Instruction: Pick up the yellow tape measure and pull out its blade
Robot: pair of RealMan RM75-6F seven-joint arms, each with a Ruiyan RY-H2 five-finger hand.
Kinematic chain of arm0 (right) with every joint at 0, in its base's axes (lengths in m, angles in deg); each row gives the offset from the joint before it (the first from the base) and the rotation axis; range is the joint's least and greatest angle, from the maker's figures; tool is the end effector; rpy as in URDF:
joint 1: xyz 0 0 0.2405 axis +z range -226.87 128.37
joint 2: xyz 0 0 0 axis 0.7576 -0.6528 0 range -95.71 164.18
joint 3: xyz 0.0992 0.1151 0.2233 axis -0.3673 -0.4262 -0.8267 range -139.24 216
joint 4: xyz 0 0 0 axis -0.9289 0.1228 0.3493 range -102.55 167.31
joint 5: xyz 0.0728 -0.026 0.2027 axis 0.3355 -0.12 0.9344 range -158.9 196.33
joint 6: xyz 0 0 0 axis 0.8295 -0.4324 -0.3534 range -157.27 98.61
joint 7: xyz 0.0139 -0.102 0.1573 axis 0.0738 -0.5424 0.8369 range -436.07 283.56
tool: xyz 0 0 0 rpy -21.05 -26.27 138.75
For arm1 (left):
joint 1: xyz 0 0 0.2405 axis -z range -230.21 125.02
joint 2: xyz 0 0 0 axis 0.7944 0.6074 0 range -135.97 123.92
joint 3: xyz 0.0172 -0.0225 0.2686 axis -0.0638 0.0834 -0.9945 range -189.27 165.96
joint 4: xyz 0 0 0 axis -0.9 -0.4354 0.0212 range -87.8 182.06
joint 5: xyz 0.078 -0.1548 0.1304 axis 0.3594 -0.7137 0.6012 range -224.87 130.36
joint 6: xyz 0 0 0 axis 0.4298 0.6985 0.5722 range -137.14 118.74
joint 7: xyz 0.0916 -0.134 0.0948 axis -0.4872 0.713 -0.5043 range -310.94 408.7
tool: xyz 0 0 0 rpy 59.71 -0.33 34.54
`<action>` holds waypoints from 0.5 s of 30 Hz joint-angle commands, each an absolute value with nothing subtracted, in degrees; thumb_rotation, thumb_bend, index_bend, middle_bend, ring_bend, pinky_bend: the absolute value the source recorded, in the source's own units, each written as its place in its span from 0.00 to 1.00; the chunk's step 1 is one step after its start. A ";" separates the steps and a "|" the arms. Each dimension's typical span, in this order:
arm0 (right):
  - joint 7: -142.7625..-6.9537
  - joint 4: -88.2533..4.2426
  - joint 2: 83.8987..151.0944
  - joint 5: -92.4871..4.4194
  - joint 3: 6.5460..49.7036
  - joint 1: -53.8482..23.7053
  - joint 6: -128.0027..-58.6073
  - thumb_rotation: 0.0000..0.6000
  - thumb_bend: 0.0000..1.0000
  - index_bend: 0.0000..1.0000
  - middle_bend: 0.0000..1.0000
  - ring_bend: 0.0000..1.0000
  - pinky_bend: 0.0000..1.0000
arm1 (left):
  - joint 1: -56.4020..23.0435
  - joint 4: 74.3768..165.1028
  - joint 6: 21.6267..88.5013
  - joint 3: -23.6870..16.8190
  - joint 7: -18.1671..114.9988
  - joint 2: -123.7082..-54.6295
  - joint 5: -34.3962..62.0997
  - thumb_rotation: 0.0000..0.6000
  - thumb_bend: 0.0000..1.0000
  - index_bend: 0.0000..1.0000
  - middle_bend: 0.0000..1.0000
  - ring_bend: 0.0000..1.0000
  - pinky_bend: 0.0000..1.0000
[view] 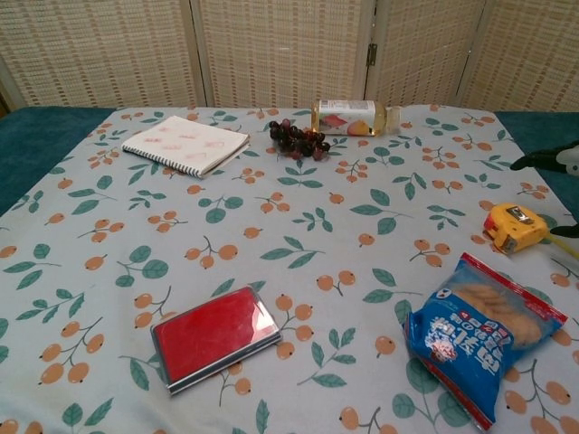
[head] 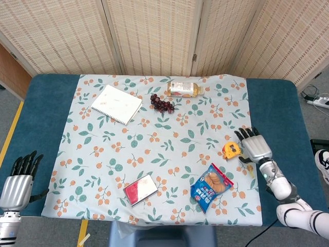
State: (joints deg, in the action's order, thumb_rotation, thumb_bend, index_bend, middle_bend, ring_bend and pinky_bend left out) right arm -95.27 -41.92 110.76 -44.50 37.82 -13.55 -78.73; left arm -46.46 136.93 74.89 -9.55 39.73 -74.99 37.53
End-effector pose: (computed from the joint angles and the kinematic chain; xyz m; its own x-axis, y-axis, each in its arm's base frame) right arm -0.3169 -0.3884 0.0398 0.6974 -0.3477 0.6267 -0.7096 -0.2124 0.6718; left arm -0.3282 0.2312 0.1299 0.5016 0.0262 0.8647 0.8651 -0.0132 -0.5015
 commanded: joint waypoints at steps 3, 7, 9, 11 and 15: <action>-96.33 -38.55 114.29 -44.29 37.06 -12.49 -76.87 0.77 0.33 0.00 0.07 0.07 0.00 | -46.57 136.85 74.80 -9.57 39.89 -74.87 37.26 1.00 0.19 0.04 0.01 0.02 0.00; -96.99 -37.12 116.28 -43.53 35.82 -11.72 -76.52 0.76 0.33 0.00 0.07 0.07 0.00 | -46.51 136.70 74.71 -9.60 40.08 -75.03 37.35 1.00 0.19 0.04 0.01 0.02 0.00; -97.23 -36.56 117.08 -43.00 35.06 -11.30 -76.43 0.76 0.33 0.00 0.08 0.07 0.00 | -46.47 136.58 74.72 -9.60 40.20 -75.12 37.45 1.00 0.19 0.04 0.01 0.02 0.00; -97.70 -36.19 117.73 -42.27 34.42 -10.85 -76.06 0.77 0.33 0.00 0.09 0.08 0.00 | -46.47 136.45 74.69 -9.62 40.32 -75.17 37.47 1.00 0.19 0.04 0.01 0.02 0.00; -99.16 -37.16 117.23 -40.79 34.47 -10.61 -74.89 0.76 0.33 0.00 0.13 0.10 0.00 | -46.72 136.26 74.90 -9.73 40.74 -75.12 37.43 1.00 0.19 0.04 0.01 0.02 0.00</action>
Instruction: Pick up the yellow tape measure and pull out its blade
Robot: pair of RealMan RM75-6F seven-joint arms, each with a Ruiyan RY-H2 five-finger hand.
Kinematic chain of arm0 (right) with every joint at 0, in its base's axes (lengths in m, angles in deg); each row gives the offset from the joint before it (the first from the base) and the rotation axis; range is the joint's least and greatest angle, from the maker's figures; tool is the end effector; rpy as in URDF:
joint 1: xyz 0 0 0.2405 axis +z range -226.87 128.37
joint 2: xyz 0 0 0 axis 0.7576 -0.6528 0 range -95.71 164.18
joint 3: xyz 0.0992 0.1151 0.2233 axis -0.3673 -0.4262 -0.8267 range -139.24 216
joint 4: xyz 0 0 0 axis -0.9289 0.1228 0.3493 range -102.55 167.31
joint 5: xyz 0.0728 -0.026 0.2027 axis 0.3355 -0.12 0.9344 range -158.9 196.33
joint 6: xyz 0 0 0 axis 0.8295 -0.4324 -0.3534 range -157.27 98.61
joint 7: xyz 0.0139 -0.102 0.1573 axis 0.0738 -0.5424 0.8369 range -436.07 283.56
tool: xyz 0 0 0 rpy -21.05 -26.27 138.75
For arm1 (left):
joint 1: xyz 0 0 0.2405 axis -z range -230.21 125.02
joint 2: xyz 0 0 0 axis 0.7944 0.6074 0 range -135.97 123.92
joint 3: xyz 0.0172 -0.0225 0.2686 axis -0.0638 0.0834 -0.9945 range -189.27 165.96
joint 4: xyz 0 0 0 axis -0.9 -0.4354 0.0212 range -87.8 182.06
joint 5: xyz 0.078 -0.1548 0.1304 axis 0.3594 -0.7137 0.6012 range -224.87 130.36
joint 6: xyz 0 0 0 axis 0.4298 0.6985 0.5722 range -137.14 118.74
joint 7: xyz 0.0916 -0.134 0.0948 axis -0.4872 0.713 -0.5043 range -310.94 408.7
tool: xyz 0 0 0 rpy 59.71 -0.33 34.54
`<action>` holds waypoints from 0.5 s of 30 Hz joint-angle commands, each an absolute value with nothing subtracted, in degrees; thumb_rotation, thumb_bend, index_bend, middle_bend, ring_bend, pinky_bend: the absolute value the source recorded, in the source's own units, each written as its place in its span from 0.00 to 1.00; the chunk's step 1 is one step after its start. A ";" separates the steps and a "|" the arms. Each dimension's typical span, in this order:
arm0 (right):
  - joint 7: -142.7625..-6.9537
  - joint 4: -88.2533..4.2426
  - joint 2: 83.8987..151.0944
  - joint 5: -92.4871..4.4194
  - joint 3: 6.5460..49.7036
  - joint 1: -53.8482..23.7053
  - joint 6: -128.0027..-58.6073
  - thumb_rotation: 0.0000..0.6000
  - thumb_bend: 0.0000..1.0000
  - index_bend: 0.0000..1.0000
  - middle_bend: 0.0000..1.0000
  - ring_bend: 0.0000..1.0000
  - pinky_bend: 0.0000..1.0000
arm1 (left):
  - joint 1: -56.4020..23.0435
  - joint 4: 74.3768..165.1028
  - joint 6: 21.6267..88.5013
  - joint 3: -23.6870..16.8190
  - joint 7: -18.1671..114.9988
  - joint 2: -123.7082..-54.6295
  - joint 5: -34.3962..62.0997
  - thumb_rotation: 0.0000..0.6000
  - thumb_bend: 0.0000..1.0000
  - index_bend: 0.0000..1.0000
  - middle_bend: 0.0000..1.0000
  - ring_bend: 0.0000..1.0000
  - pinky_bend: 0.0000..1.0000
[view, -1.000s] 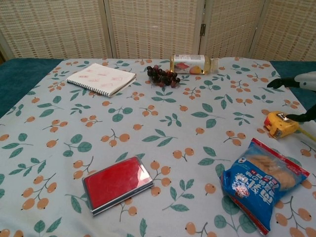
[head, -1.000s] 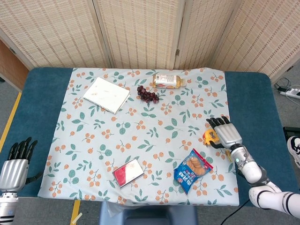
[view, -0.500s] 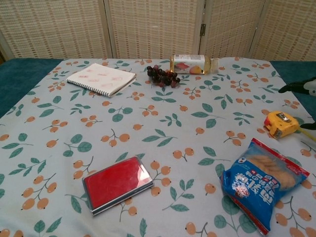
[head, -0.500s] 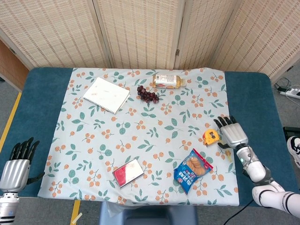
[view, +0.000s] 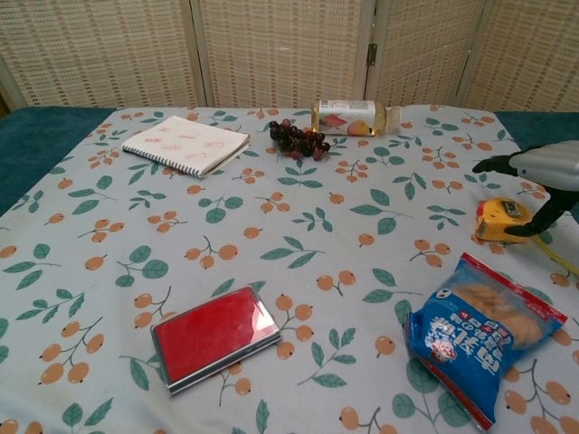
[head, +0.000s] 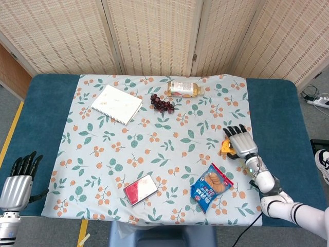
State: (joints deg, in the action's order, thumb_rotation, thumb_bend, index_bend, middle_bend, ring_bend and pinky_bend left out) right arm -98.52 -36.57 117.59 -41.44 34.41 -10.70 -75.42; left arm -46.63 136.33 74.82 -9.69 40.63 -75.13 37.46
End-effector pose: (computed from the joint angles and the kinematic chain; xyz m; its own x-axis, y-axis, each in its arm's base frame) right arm -0.2959 -0.4123 0.0043 0.6899 -0.3461 0.6358 -0.7188 -0.2238 0.6582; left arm -0.3314 0.2298 0.1295 0.4949 0.0310 0.8684 0.8689 -0.0088 -0.4949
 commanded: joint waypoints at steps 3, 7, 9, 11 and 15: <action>-100.19 -38.45 116.05 -39.27 34.84 -10.92 -74.27 0.76 0.33 0.00 0.15 0.11 0.00 | -46.88 135.99 74.74 -9.82 41.07 -75.19 37.11 1.00 0.19 0.04 0.01 0.02 0.00; -100.45 -38.49 115.53 -37.93 34.83 -11.04 -73.74 0.76 0.33 0.03 0.17 0.12 0.00 | -46.66 135.88 74.36 -9.80 41.10 -75.37 37.13 1.00 0.19 0.04 0.01 0.02 0.00; -100.27 -38.00 115.74 -37.64 34.74 -11.00 -73.52 0.76 0.33 0.05 0.18 0.12 0.00 | -46.54 135.96 74.34 -9.79 41.05 -75.40 37.35 1.00 0.19 0.04 0.01 0.02 0.00; -99.82 -37.49 116.06 -37.66 34.62 -10.91 -73.24 0.76 0.33 0.06 0.19 0.13 0.00 | -46.46 136.10 74.32 -9.74 40.99 -75.36 37.41 1.00 0.19 0.04 0.01 0.02 0.00; -98.63 -35.96 117.03 -38.56 34.44 -10.70 -72.90 0.77 0.33 0.10 0.21 0.14 0.00 | -46.40 136.37 74.23 -9.67 40.65 -75.21 37.27 1.00 0.19 0.04 0.01 0.02 0.00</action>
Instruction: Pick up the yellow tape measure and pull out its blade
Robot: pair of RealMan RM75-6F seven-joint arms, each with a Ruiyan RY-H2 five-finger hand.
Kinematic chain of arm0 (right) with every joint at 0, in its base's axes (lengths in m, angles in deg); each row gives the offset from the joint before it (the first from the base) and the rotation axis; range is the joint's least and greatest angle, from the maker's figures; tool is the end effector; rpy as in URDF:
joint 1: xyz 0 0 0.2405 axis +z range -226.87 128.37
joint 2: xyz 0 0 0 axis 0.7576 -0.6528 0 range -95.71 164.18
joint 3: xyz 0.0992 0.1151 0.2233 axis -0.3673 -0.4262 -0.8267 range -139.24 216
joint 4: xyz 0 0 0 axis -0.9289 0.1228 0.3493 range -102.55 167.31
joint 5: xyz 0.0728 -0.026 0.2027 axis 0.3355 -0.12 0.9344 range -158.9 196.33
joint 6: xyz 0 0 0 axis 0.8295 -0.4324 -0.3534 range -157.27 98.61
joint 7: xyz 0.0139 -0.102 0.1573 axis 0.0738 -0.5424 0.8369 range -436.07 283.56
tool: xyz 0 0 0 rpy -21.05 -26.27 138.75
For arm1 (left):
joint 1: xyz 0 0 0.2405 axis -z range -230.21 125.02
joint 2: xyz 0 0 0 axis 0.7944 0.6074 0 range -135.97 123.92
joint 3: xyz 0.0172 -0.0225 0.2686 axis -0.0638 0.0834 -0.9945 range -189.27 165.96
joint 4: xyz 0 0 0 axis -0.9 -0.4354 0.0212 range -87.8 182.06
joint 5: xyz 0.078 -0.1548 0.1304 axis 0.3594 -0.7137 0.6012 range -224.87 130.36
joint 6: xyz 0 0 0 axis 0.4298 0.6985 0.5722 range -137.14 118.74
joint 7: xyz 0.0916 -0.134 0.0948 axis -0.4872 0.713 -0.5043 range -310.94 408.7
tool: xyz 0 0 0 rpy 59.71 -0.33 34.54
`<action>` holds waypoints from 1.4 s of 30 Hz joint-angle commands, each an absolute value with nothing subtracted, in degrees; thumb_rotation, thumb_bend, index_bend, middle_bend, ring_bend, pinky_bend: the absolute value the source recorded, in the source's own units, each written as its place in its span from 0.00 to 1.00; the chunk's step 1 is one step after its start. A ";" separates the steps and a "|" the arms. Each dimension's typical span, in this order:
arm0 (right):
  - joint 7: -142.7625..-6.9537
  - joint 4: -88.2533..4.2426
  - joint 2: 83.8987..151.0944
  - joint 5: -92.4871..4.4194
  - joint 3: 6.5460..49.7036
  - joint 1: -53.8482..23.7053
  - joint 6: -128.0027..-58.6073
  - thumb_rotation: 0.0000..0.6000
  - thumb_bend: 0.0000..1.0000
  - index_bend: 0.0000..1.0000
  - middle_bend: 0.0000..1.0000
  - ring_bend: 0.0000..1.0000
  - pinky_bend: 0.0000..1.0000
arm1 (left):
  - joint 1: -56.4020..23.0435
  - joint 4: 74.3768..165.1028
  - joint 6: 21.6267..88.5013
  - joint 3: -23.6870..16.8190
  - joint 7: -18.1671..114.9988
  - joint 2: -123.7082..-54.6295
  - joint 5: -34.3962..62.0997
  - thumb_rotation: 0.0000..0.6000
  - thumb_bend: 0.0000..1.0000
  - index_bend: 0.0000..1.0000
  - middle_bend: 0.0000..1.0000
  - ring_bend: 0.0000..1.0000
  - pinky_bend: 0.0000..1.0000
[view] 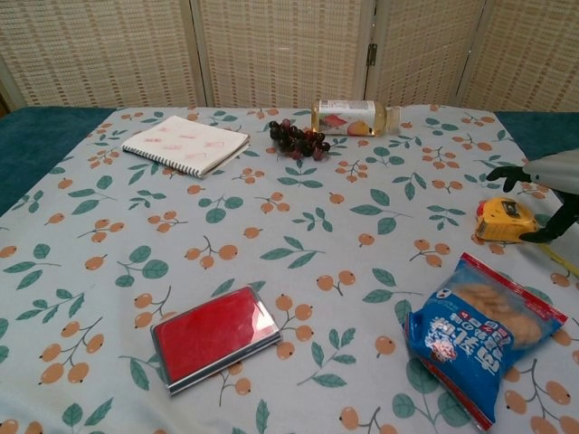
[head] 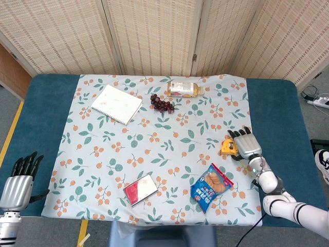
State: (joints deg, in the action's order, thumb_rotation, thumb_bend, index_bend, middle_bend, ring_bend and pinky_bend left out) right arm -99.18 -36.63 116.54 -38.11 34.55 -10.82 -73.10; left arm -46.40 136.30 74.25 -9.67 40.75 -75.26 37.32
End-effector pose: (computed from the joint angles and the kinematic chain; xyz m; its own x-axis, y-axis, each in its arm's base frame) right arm -0.3102 -0.4108 0.0093 0.6710 -0.3962 0.6267 -0.7269 -0.1850 0.6613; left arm -0.3314 0.2312 0.1272 0.4914 0.0390 0.8701 0.8709 -0.0112 -0.4913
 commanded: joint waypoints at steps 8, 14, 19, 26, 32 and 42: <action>-95.81 -33.98 118.38 -41.34 34.33 -10.81 -73.09 0.76 0.33 0.13 0.23 0.16 0.00 | -46.58 136.65 74.16 -9.78 40.49 -75.12 36.95 1.00 0.19 0.04 0.01 0.02 0.00; -94.69 -33.26 118.75 -42.32 34.33 -11.10 -73.16 0.76 0.33 0.20 0.28 0.18 0.00 | -46.48 136.79 74.04 -9.79 40.55 -75.06 37.07 1.00 0.19 0.03 0.01 0.02 0.00; -94.08 -33.01 118.86 -42.72 34.20 -11.29 -73.20 0.76 0.33 0.28 0.32 0.20 0.00 | -46.39 136.80 73.81 -9.87 40.60 -75.06 37.11 1.00 0.19 0.03 0.01 0.02 0.00; -93.38 -32.60 119.33 -43.20 33.88 -11.47 -73.43 0.77 0.34 0.35 0.36 0.23 0.00 | -46.22 136.65 73.45 -9.89 40.74 -75.24 37.06 1.00 0.19 0.03 0.01 0.02 0.00; -91.54 -33.37 119.62 -44.40 33.25 -11.93 -74.78 0.95 0.44 0.46 0.43 0.28 0.02 | -45.29 136.64 72.79 -9.37 41.25 -75.55 37.32 1.00 0.19 0.03 0.01 0.02 0.00; -83.01 -42.70 117.37 -48.09 30.35 -12.70 -78.08 1.00 0.52 0.53 0.49 0.33 0.02 | -38.95 138.89 69.11 -4.70 49.67 -75.10 38.86 1.00 0.19 0.05 0.01 0.04 0.00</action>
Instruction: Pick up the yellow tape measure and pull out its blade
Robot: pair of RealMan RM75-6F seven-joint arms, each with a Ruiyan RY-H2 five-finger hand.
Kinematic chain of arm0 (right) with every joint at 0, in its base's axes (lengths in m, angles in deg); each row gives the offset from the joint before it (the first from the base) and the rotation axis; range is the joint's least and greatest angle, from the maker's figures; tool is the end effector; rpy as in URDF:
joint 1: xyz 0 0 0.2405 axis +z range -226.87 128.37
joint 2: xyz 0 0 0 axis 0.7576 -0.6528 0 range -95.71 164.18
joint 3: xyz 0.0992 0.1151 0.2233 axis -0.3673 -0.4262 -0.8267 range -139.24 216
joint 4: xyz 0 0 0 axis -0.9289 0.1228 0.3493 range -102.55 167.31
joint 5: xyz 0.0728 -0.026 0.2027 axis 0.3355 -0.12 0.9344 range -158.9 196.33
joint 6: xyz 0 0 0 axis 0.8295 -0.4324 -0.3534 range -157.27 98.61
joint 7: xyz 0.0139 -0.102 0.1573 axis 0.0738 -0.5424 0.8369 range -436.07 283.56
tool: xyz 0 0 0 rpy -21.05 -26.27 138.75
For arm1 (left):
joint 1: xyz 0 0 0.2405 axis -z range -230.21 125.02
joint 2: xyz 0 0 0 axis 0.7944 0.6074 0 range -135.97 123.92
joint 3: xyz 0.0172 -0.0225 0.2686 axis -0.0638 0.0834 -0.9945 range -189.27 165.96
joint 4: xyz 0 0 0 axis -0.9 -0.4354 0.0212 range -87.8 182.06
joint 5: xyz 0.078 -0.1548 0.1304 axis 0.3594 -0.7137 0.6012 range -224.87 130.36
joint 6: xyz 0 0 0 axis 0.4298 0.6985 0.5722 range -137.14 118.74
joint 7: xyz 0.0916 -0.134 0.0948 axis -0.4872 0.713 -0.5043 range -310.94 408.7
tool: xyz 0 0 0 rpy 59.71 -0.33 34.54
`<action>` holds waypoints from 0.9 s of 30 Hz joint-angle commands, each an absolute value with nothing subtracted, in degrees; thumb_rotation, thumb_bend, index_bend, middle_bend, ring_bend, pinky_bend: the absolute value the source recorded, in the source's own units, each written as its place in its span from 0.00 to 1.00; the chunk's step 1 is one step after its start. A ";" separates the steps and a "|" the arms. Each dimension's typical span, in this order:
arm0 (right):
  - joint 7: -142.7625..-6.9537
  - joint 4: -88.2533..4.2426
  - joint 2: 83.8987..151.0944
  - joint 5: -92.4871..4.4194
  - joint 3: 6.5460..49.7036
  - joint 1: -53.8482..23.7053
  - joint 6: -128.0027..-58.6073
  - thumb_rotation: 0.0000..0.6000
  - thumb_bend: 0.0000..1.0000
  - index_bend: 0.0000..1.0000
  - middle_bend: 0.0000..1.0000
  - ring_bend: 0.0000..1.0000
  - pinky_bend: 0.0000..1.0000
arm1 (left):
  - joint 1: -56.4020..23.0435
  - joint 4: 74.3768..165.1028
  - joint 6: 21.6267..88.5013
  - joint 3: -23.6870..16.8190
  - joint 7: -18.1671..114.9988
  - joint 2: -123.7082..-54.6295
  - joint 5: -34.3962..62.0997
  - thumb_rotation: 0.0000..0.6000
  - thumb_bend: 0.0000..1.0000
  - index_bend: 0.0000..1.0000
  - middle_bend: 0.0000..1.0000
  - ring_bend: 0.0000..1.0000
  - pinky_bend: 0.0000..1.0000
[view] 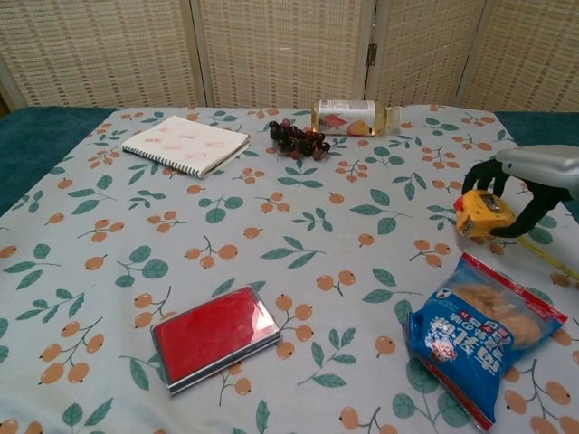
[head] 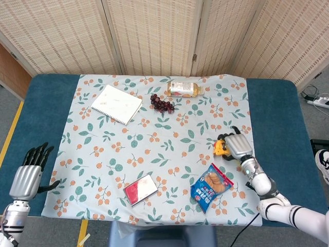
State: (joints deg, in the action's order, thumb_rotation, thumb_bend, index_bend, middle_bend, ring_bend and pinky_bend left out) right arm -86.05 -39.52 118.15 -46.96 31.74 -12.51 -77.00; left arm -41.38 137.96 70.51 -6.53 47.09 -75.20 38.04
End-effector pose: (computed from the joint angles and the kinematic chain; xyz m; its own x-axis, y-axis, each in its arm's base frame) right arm -0.2718 -0.4045 -0.0042 0.5094 -0.3508 0.7857 -0.8605 -0.2089 0.4646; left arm -0.2995 0.2694 0.1226 0.3672 0.0210 0.9299 0.9258 -0.1045 -0.3632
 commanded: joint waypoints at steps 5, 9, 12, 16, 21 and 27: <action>-77.44 -46.53 118.90 -48.69 27.72 -12.22 -79.11 1.00 0.54 0.55 0.50 0.34 0.02 | -34.11 139.78 66.26 -1.65 52.73 -76.20 39.35 1.00 0.19 0.06 0.01 0.06 0.00; -74.41 -48.21 121.35 -47.92 25.53 -11.64 -80.07 1.00 0.56 0.56 0.51 0.34 0.02 | -30.74 140.41 63.47 0.34 53.11 -77.14 38.08 1.00 0.19 0.06 0.02 0.07 0.00; -73.16 -49.05 123.99 -46.81 23.64 -10.95 -81.27 1.00 0.57 0.56 0.50 0.35 0.02 | -28.24 141.02 61.96 1.75 52.39 -78.15 37.51 1.00 0.19 0.07 0.03 0.08 0.00; -71.14 -48.43 128.44 -45.69 21.22 -9.88 -83.09 1.00 0.58 0.56 0.51 0.36 0.02 | -25.21 141.21 60.33 3.17 51.31 -79.96 36.70 1.00 0.20 0.07 0.03 0.08 0.00; -67.02 -45.97 133.18 -46.31 19.07 -8.26 -84.02 1.00 0.58 0.56 0.50 0.36 0.02 | -22.35 141.18 59.39 3.77 50.13 -82.24 37.02 1.00 0.22 0.07 0.04 0.09 0.00; -60.80 -40.63 139.56 -48.28 16.90 -5.94 -85.40 1.00 0.58 0.56 0.51 0.37 0.02 | -18.60 139.41 58.41 4.24 45.35 -85.25 37.77 1.00 0.25 0.06 0.04 0.09 0.00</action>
State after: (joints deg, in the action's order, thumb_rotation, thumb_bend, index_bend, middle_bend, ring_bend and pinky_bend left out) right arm -62.71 -42.47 137.63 -47.31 17.85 -6.96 -84.60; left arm -19.70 140.00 58.78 3.99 46.73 -84.31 37.54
